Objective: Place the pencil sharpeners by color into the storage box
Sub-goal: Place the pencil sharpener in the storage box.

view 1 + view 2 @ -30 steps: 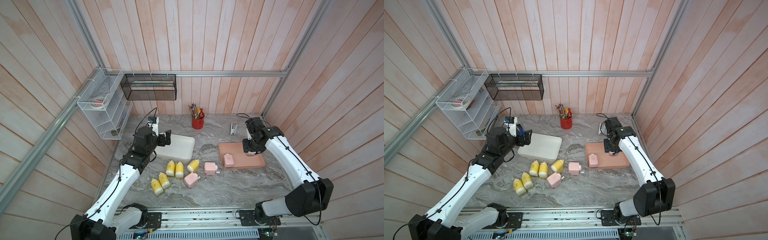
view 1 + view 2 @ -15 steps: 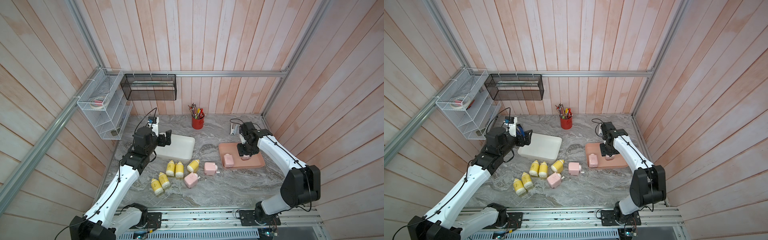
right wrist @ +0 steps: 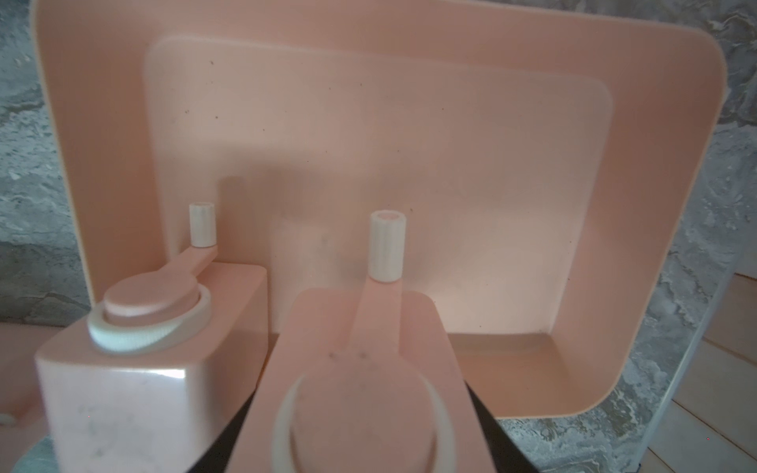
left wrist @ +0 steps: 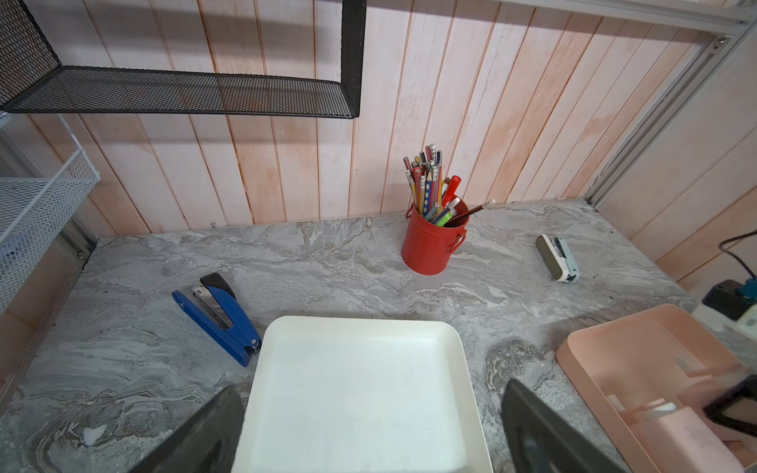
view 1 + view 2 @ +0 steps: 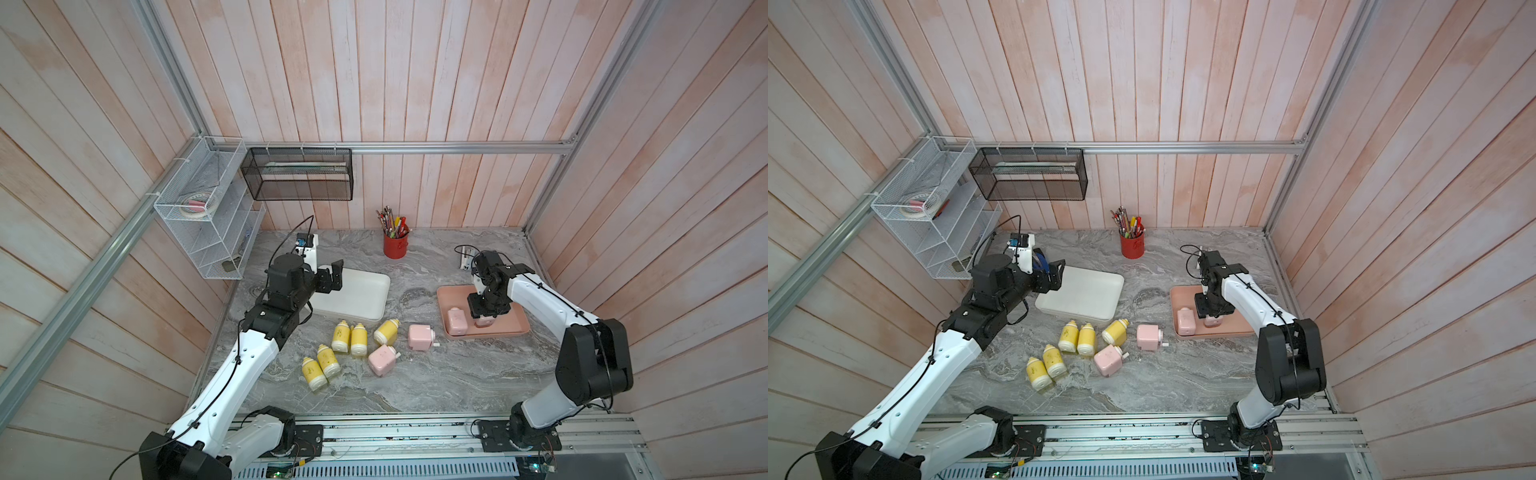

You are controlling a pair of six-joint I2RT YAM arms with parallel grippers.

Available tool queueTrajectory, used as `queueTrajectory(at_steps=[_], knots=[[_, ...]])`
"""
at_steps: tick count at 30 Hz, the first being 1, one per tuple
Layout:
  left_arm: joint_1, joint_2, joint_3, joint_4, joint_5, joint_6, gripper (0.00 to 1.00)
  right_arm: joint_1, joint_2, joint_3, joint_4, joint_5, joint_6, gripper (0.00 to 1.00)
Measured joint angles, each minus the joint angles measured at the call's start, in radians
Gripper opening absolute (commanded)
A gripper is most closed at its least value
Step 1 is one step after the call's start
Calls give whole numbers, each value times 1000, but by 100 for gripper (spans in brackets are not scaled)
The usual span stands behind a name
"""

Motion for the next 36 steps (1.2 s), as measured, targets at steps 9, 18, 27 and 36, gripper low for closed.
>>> queueTrajectory(at_steps=[9,18,27,36], knots=[[0,0,0,0,0,0,100,-6,35,-30,40,-47,1,53],[-3,0,0,0,0,0,100,-34,61,-40,66,-76,19,53],[-3,1,0,0,0,0,100,-40,89,-52,77,-107,53,53],[-3,1,0,0,0,0,100,-40,93,-52,84,-122,76,53]])
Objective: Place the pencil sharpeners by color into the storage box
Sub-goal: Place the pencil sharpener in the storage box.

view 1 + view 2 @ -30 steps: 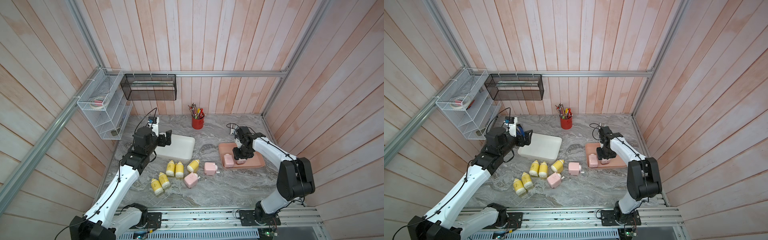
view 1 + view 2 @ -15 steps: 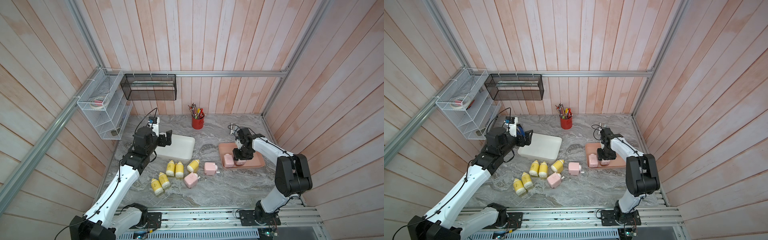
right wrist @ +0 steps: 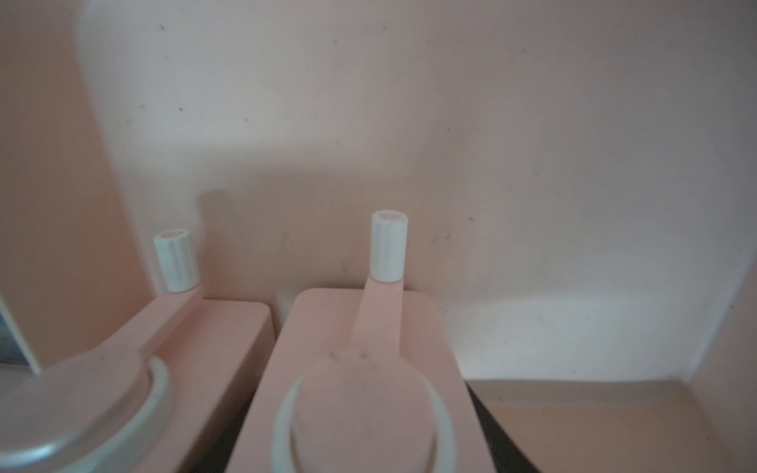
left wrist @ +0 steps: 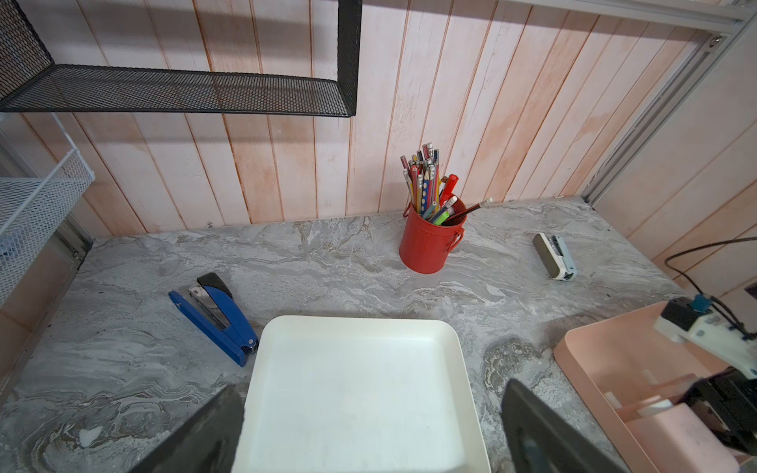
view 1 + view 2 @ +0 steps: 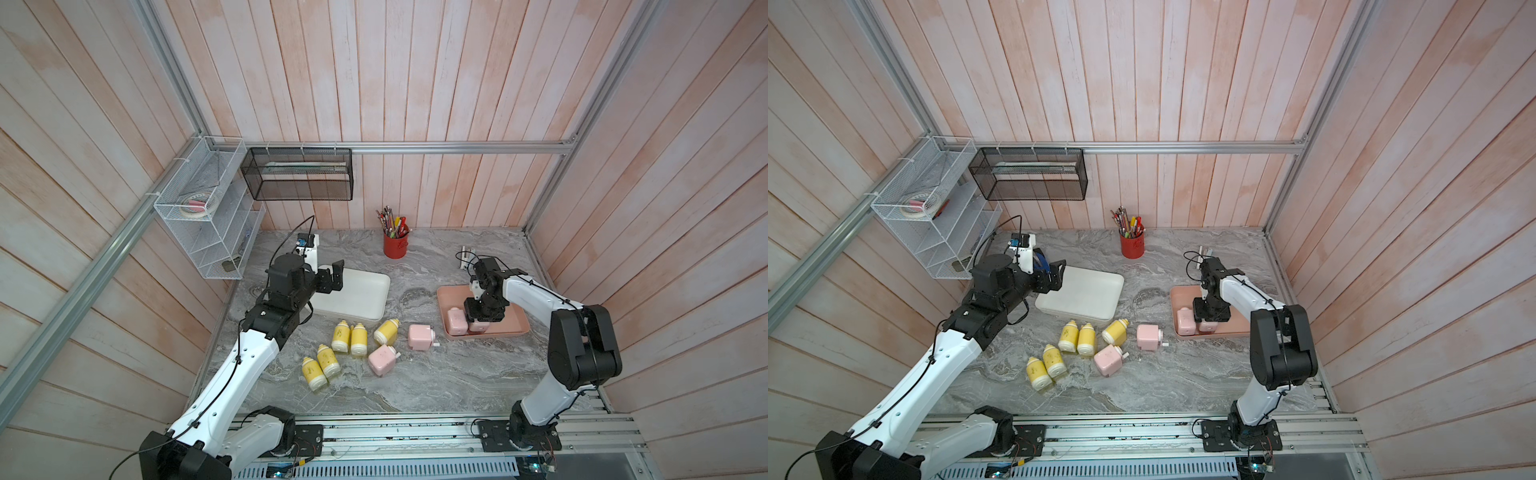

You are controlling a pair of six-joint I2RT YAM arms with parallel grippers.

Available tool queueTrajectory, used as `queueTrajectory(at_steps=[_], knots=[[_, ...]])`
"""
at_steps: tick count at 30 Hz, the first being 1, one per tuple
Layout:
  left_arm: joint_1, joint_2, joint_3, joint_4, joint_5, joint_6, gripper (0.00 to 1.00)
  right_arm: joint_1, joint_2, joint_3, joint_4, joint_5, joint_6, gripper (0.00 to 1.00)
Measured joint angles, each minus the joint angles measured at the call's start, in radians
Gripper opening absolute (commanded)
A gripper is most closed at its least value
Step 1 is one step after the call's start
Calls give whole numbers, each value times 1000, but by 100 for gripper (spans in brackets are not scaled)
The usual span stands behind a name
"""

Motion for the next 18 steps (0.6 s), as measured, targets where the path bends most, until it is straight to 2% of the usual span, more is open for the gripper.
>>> queueTrajectory(at_steps=[18], knots=[[0,0,0,0,0,0,100,0,5,-7,4,0,1,62]])
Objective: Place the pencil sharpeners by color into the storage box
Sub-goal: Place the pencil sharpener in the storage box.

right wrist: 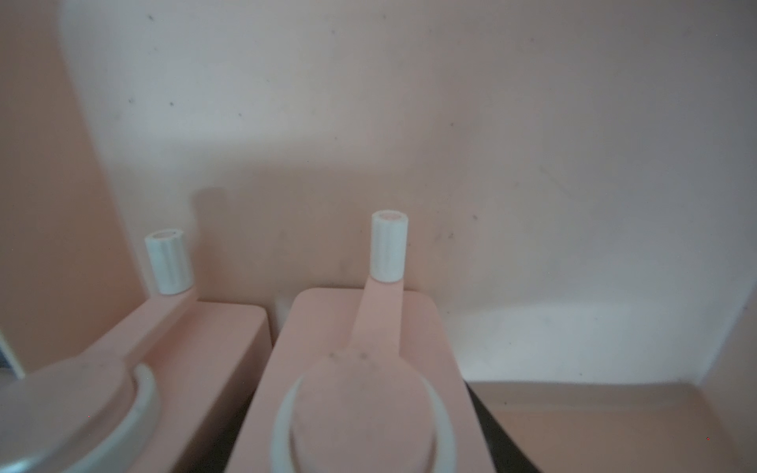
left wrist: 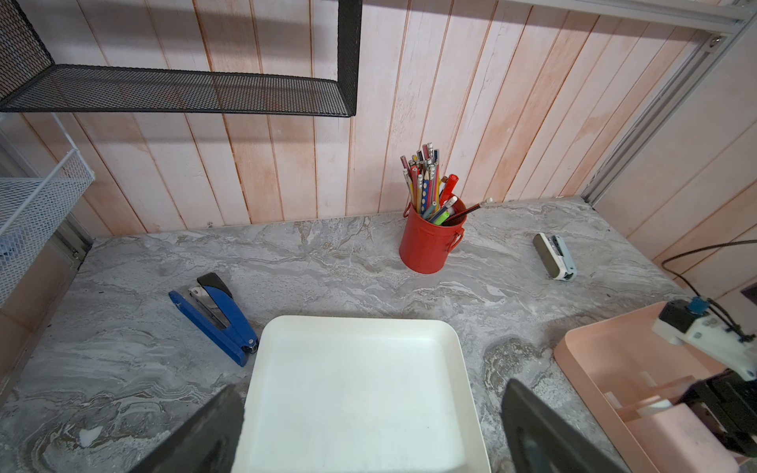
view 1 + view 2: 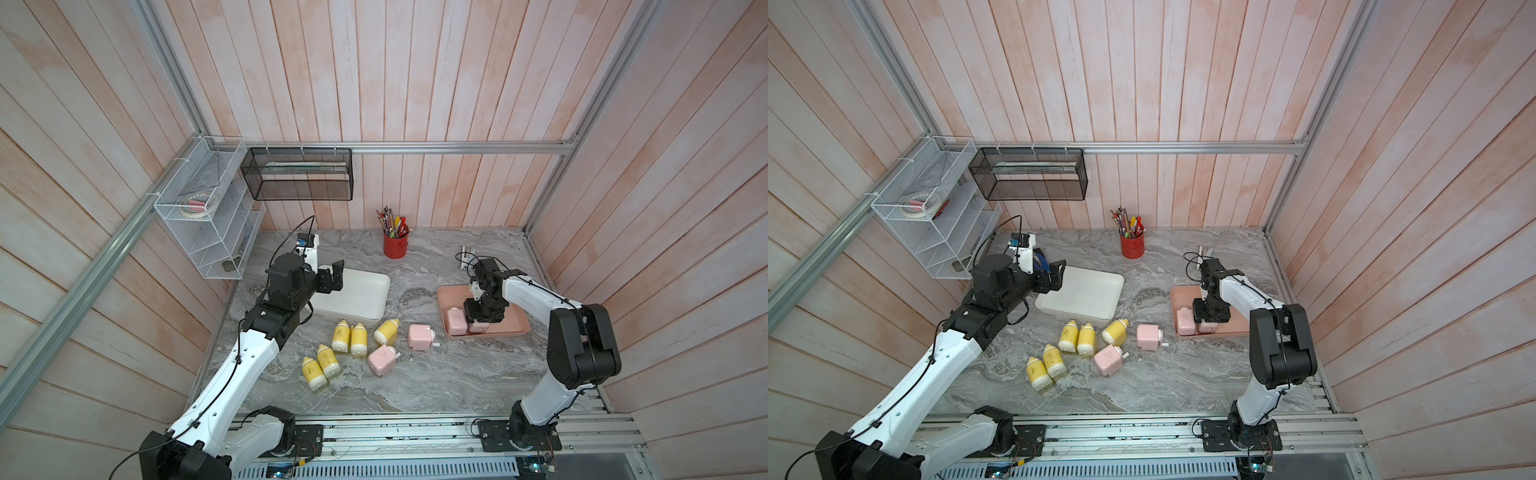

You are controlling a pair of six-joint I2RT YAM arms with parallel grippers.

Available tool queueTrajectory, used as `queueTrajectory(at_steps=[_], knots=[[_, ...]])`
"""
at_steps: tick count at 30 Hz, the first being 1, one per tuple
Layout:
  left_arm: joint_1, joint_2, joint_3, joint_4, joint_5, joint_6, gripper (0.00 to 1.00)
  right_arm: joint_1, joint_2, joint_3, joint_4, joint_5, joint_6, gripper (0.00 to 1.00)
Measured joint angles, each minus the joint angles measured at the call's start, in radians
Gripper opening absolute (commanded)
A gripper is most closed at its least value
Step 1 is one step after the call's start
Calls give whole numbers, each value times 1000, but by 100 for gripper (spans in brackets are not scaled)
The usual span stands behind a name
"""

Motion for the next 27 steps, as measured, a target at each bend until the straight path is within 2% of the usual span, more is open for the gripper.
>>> queueTrajectory(at_steps=[27], knots=[[0,0,0,0,0,0,100,0,-23,21,-49,2,14,65]])
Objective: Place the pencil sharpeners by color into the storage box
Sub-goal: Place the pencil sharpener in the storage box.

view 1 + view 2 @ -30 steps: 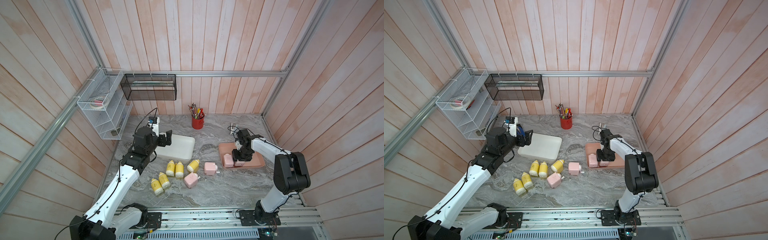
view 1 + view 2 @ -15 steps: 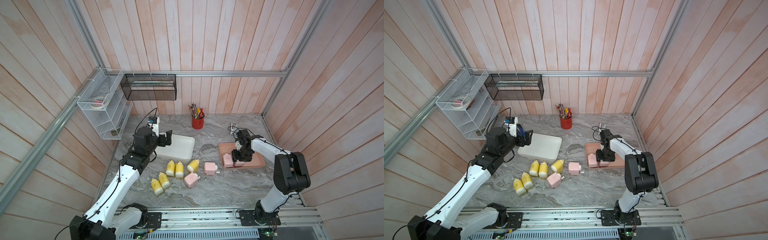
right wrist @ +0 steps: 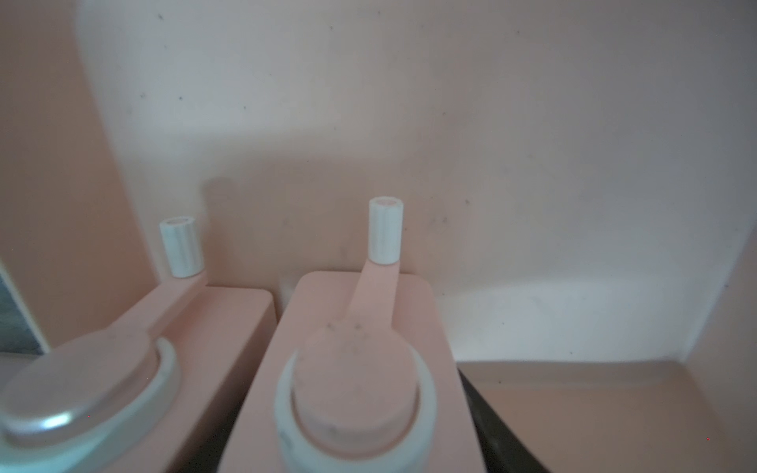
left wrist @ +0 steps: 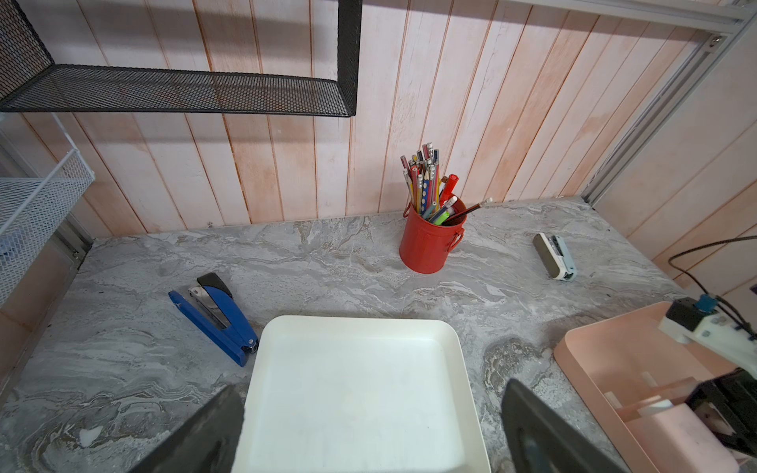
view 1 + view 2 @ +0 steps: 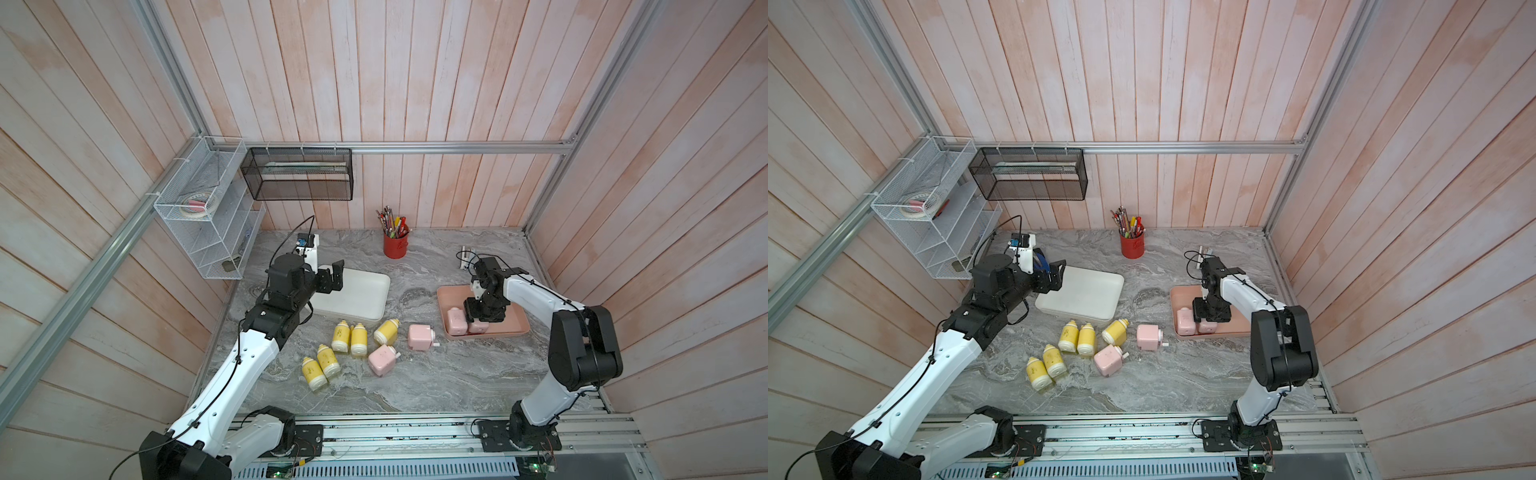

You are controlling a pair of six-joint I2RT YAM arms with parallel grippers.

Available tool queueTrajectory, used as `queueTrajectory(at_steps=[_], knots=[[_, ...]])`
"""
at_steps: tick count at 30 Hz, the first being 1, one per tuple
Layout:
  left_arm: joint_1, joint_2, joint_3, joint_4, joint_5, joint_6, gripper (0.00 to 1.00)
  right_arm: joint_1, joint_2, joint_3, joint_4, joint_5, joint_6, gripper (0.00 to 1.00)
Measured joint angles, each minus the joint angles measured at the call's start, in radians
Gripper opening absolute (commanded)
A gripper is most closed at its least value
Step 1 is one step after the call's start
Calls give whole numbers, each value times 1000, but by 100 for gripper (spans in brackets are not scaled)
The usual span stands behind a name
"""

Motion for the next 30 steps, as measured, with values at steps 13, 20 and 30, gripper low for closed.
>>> queueTrajectory(at_steps=[13,20,30], knots=[[0,0,0,0,0,0,100,1,-111,32,-69,9,27,64],[0,0,0,0,-2,0,100,31,-206,68,-138,34,112,65],[0,0,0,0,-3,0,100,233,-275,245,-291,99,330,67]])
